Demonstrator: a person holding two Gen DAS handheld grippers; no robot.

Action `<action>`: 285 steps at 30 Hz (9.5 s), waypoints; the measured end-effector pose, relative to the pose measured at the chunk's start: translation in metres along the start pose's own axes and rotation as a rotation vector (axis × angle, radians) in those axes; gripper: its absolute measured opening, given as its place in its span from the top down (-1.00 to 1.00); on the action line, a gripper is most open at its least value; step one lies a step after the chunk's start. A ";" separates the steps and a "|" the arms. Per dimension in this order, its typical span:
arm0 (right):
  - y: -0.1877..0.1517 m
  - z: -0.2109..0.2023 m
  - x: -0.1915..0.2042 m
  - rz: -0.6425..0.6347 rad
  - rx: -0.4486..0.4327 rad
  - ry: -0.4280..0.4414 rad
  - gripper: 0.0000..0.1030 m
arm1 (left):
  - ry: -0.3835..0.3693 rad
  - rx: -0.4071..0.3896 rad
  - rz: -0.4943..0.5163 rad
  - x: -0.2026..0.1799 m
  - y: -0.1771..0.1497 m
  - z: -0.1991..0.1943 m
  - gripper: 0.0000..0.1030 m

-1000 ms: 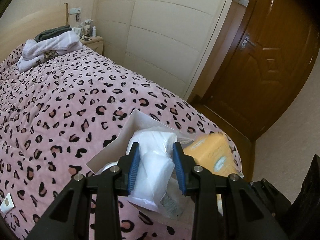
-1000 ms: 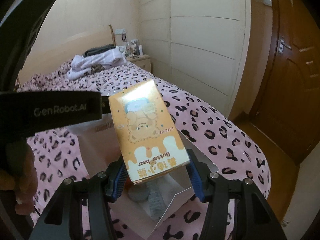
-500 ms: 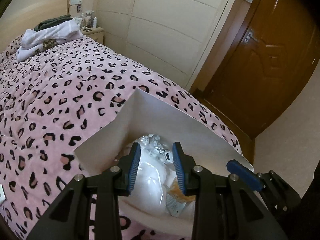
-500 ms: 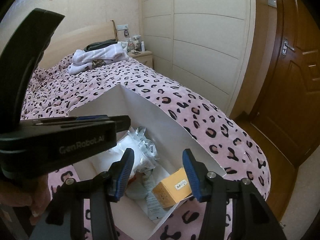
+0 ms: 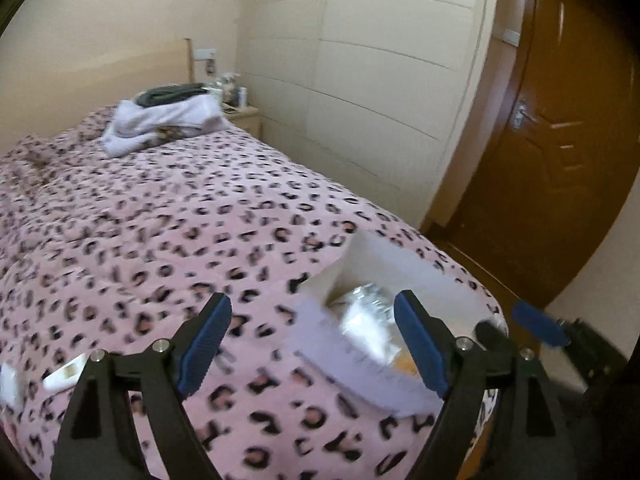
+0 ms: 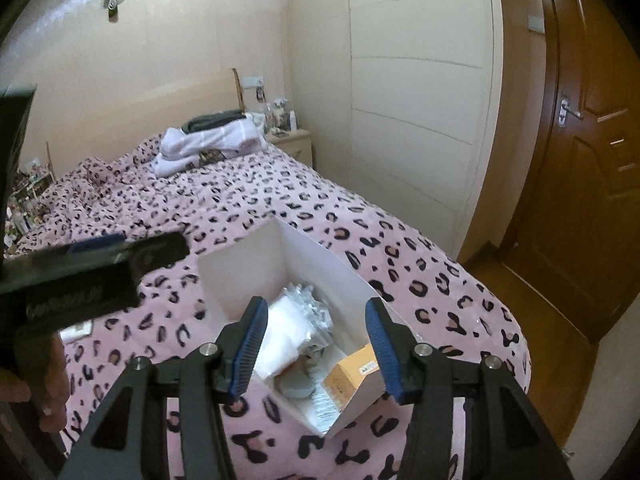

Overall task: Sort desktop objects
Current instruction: 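Withdraw both open tools from the bag back over the bed items, then grasp white cloth with left tool while right tool grasps pink hair roller, then lift white cloth in left tool while right tool lifts pink roller, then carry white cloth in left tool while right tool carries roller to paper bag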

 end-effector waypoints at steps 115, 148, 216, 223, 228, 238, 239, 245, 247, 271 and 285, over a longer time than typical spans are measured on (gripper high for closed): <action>-0.254 0.208 0.621 -0.081 0.608 0.559 -0.22 | 0.648 0.321 -0.453 0.622 -0.362 -0.037 -0.88; -0.280 0.216 0.646 0.024 0.665 0.755 0.43 | 0.586 0.288 -0.542 0.620 -0.362 -0.036 0.38; -0.197 -0.011 0.407 -0.065 0.321 0.694 0.45 | 0.568 0.111 -0.426 0.354 -0.291 -0.191 0.53; -0.190 -0.020 0.394 -0.059 0.297 0.681 0.45 | 0.555 0.100 -0.410 0.339 -0.281 -0.192 0.53; -0.186 -0.024 0.380 -0.048 0.283 0.669 0.45 | 0.539 0.093 -0.398 0.325 -0.273 -0.190 0.53; -0.176 -0.026 0.343 -0.013 0.259 0.626 0.45 | 0.496 0.089 -0.368 0.293 -0.257 -0.178 0.53; -0.175 -0.026 0.339 -0.010 0.257 0.621 0.45 | 0.492 0.089 -0.366 0.290 -0.256 -0.177 0.53; -0.171 -0.024 0.316 0.009 0.248 0.598 0.45 | 0.468 0.091 -0.342 0.269 -0.247 -0.165 0.53; -0.170 -0.023 0.308 0.017 0.245 0.589 0.45 | 0.459 0.092 -0.336 0.263 -0.244 -0.161 0.53; -0.146 -0.012 0.211 0.094 0.199 0.480 0.45 | 0.346 0.102 -0.246 0.183 -0.201 -0.108 0.53; -0.127 -0.016 0.147 0.122 0.147 0.380 0.45 | 0.223 0.066 -0.141 0.120 -0.169 -0.083 0.53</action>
Point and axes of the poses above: each gripper's, at about its wrist camera, not at the fingertips, and z roughly the way its jaws point, x to its left, y to its top, the point moved 10 cm from there along z, roughly the way its jaws point, and after that the axes turned 13 degrees about y, right-handed, at the moved point
